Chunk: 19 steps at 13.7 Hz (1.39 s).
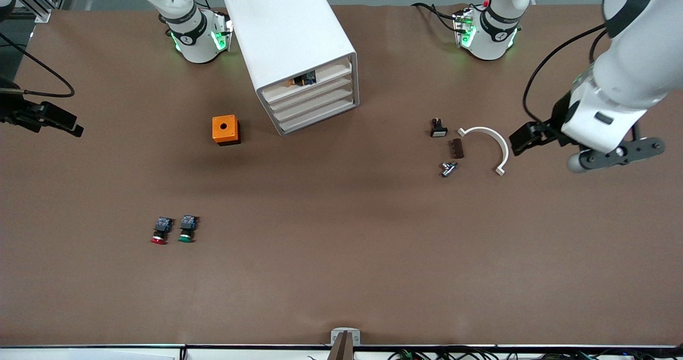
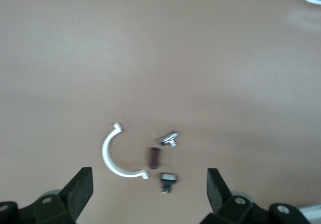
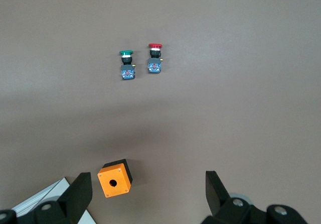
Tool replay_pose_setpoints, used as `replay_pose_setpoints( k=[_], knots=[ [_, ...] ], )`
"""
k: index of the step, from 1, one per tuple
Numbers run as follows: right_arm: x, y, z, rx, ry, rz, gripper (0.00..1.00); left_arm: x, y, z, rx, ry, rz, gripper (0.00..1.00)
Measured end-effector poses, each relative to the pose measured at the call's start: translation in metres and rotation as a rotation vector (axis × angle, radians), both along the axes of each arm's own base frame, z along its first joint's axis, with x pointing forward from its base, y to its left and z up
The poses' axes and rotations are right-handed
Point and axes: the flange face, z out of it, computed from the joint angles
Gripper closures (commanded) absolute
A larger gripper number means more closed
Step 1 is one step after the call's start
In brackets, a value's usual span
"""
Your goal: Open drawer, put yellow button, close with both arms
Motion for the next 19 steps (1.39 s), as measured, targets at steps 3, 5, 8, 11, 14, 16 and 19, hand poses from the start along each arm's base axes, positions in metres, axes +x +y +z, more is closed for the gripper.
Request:
replay_pose_setpoints(
  k=[3,5,8,11,14,16,19],
  knots=[
    [0.0,0.0,0.0,0.0,0.0,0.0,0.0,-0.015,0.033,0.026,0.024,-0.015,-0.069,0.0],
    [0.0,0.0,0.0,0.0,0.0,0.0,0.0,-0.025,0.051,0.032,0.038,-0.012,-0.111,0.0],
    [0.0,-0.002,0.0,0.0,0.0,-0.003,0.0,-0.04,0.058,0.032,0.049,-0.001,-0.129,0.0],
    [0.0,-0.002,0.0,0.0,0.0,-0.003,0.0,-0.058,0.054,0.025,0.059,-0.002,-0.137,0.0],
    [0.0,-0.002,0.0,0.0,0.0,-0.003,0.0,-0.08,0.048,0.017,0.071,-0.001,-0.152,0.0],
    [0.0,-0.002,0.0,0.0,-0.003,-0.003,0.0,-0.089,0.044,0.014,0.075,0.001,-0.16,0.0],
    [0.002,-0.002,0.001,-0.002,-0.017,-0.004,0.0,-0.092,0.059,0.014,0.074,0.001,-0.135,0.0]
  ],
)
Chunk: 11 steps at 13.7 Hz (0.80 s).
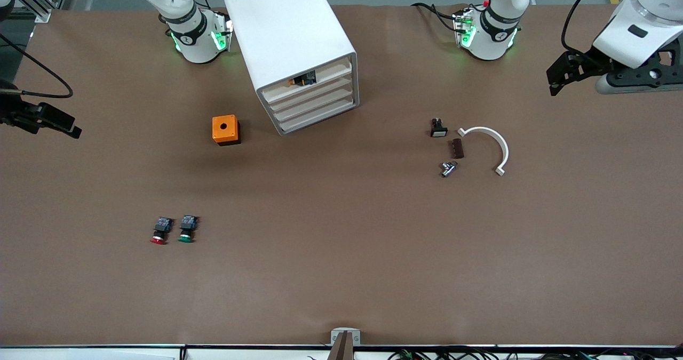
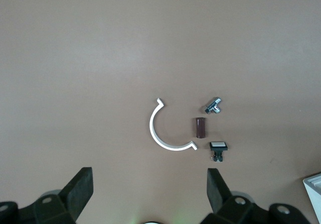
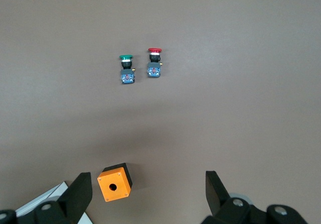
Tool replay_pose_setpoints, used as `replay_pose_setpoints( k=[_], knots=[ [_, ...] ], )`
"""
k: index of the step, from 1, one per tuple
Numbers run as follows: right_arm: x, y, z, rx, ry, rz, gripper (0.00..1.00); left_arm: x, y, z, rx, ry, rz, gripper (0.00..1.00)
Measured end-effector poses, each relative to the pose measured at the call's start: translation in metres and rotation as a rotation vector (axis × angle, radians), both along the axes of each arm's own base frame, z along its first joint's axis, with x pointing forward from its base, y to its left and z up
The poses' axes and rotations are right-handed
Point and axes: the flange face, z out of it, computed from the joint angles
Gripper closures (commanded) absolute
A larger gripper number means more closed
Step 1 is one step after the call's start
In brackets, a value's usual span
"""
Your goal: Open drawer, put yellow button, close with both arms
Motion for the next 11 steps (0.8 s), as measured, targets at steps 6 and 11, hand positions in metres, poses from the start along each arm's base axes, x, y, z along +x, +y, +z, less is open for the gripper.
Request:
replay_pose_setpoints(
  k=[6,11],
  knots=[
    [0.0021,-0.0005,0.0018,-0.002,-0.02,-0.001,0.0,-0.0022,0.0135,-0.0009,-0.002,0.004,0.016,0.0],
    [0.0034,-0.0007,0.0039,-0.003,-0.034,-0.002,0.0,-0.002,0.0137,-0.0008,-0.002,0.003,0.017,0.0]
  ],
)
